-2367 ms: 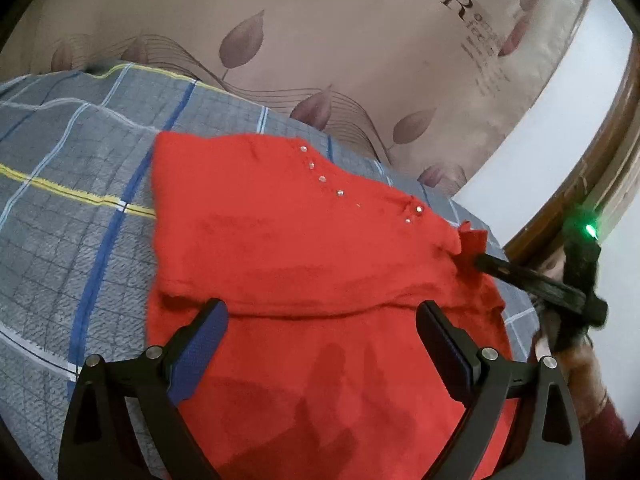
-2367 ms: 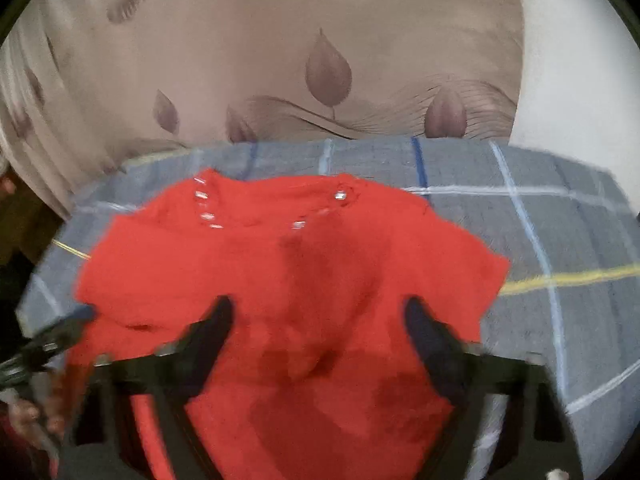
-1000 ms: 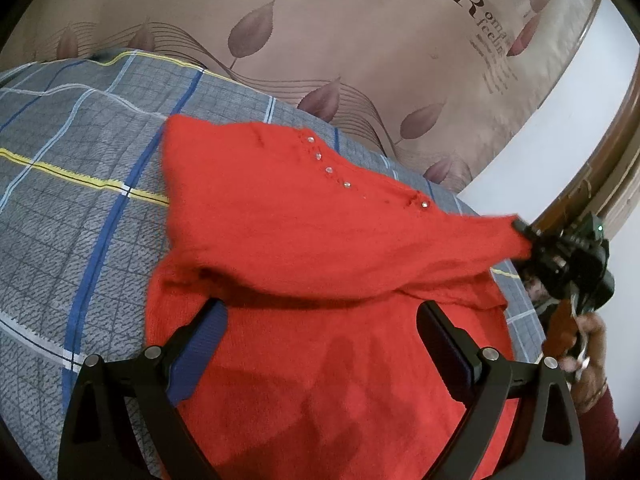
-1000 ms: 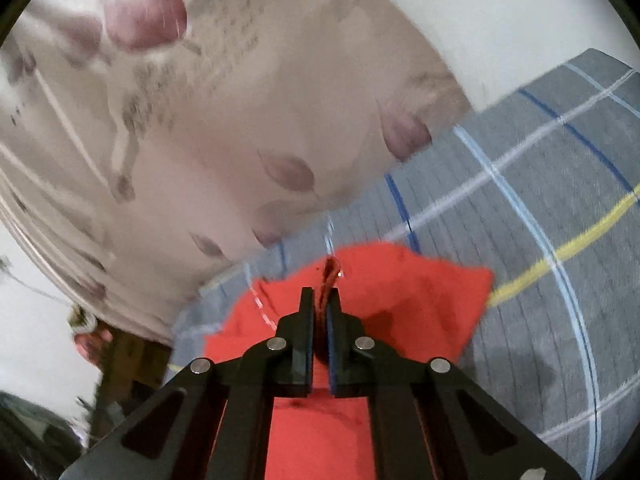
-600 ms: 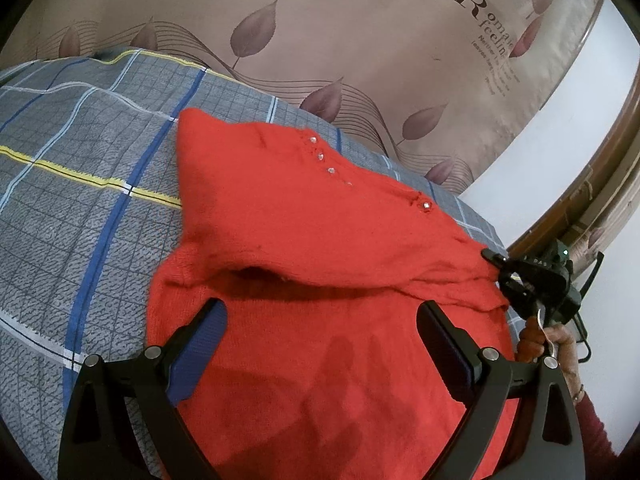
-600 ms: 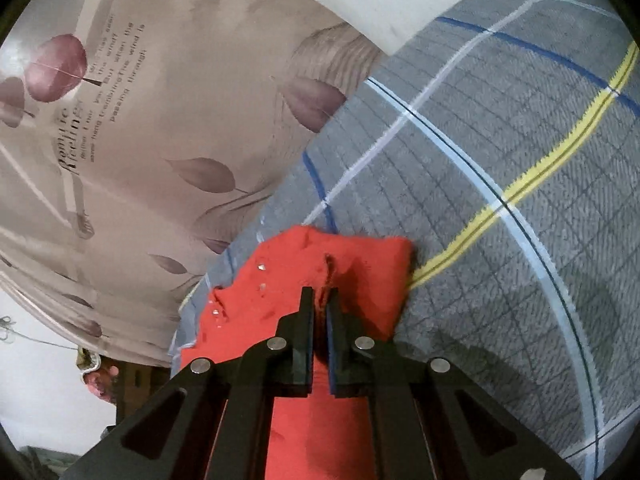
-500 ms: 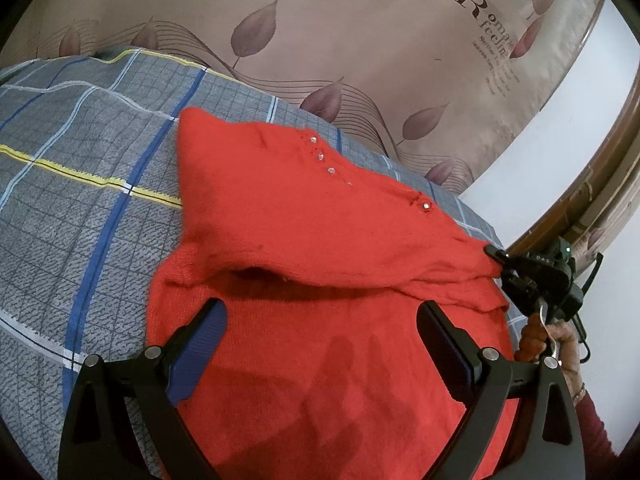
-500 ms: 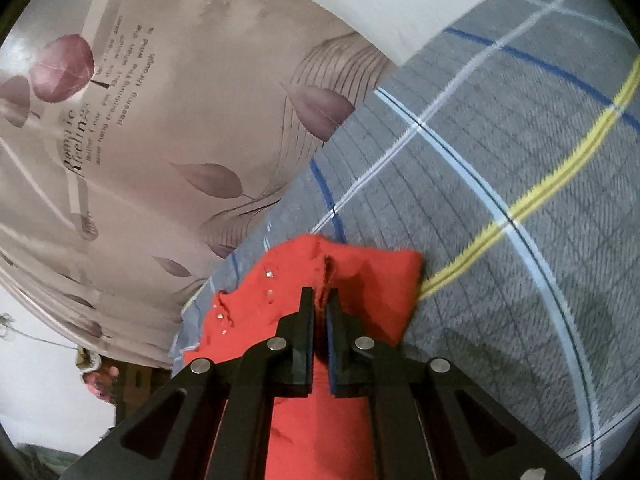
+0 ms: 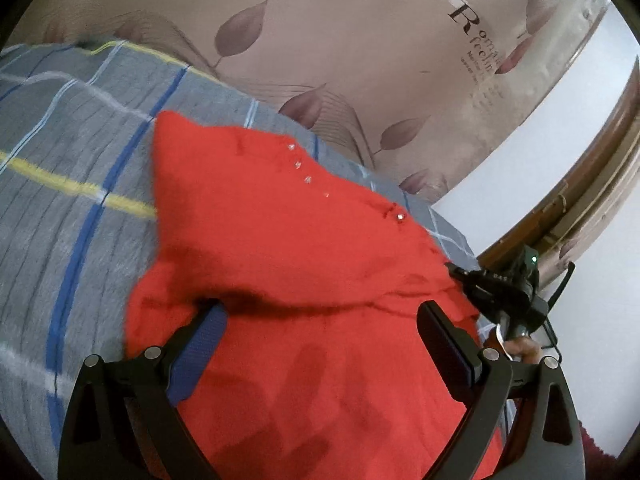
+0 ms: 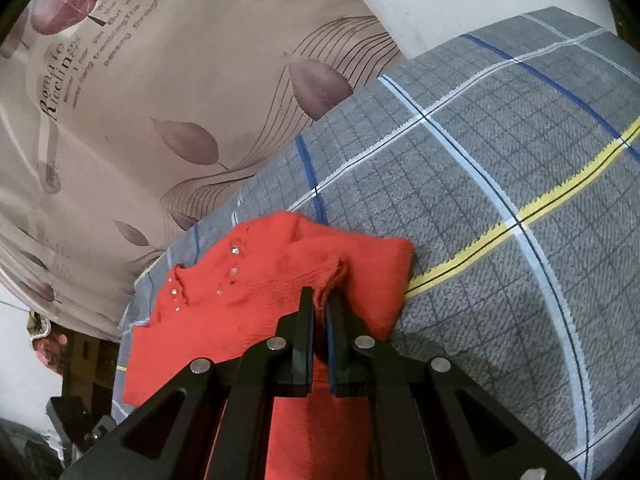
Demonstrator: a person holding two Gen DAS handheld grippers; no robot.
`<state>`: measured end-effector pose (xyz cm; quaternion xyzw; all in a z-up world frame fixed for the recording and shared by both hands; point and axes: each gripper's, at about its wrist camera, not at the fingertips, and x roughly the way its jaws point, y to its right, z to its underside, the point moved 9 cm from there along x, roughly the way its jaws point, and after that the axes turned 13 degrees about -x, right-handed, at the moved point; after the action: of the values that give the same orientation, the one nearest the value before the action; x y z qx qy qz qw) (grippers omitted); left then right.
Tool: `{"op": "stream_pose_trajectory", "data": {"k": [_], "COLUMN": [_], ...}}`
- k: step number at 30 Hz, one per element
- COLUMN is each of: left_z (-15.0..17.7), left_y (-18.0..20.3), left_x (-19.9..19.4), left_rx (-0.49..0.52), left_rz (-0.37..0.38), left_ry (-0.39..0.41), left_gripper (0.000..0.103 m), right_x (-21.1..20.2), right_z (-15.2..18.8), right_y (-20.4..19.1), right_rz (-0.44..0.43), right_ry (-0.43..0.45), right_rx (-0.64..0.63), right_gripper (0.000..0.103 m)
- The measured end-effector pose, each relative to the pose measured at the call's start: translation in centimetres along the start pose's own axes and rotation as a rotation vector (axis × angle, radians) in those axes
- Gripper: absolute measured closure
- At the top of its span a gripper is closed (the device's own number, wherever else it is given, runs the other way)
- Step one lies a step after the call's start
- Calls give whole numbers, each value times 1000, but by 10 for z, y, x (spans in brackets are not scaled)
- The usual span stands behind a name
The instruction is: Fold small clothes
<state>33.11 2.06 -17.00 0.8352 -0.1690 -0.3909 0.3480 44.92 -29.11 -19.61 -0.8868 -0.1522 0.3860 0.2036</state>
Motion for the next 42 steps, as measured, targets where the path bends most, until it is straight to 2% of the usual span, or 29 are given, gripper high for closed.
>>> {"op": "stream_pose_trajectory", "data": {"k": [2, 5, 8, 9, 11, 15, 17, 18, 19, 21, 24, 27, 32, 36, 38, 42], "left_z": [-7, -24, -34, -37, -42, -36, -27, -22, -13, 10, 47, 85, 128, 153, 161, 175], "left_y": [-3, -21, -50, -64, -73, -69, -58, -56, -50, -38, -22, -18, -23, -22, -25, -24], "left_x": [10, -2, -29, -38, -48, -58, -67, -72, -77, -87, -98, -111, -127, -150, -159, -178], "left_rx": [3, -48, -173, -217, -257, -196, -157, -138, -100, -23, 78, 123, 53, 14, -23, -25], "left_rz": [-46, -159, -159, -215, -183, -189, -153, -142, -137, -125, -105, -97, -57, -23, -3, 30], "left_ry": [2, 120, 226, 261, 282, 235, 212, 199, 170, 108, 23, -54, -138, -126, -123, -115], "left_gripper": [7, 7, 8, 8, 8, 8, 8, 8, 7, 8, 8, 8, 8, 8, 8, 8], "right_x": [0, 1, 2, 3, 3, 2, -12, -25, -37, -64, -102, -136, -184, -201, -207, -210], "right_z": [0, 1, 2, 2, 2, 1, 3, 6, 10, 26, 76, 140, 223, 265, 277, 295], "right_y": [0, -3, -6, -7, -7, -6, -5, -5, -5, -11, -27, -35, -43, -63, -71, -84], "right_rz": [-2, 11, 27, 32, 39, 23, 2, -13, -27, -46, -68, -49, -48, -48, -54, -87], "right_ry": [3, 0, -4, -4, -4, -7, 16, 44, 63, 75, 5, -96, -167, -200, -197, -175], "right_rx": [2, -15, -33, -37, -40, -26, 12, 35, 44, 20, -82, -172, -180, -221, -238, -236], "right_gripper": [98, 98, 98, 98, 98, 97, 90, 83, 77, 73, 71, 71, 71, 71, 71, 71]}}
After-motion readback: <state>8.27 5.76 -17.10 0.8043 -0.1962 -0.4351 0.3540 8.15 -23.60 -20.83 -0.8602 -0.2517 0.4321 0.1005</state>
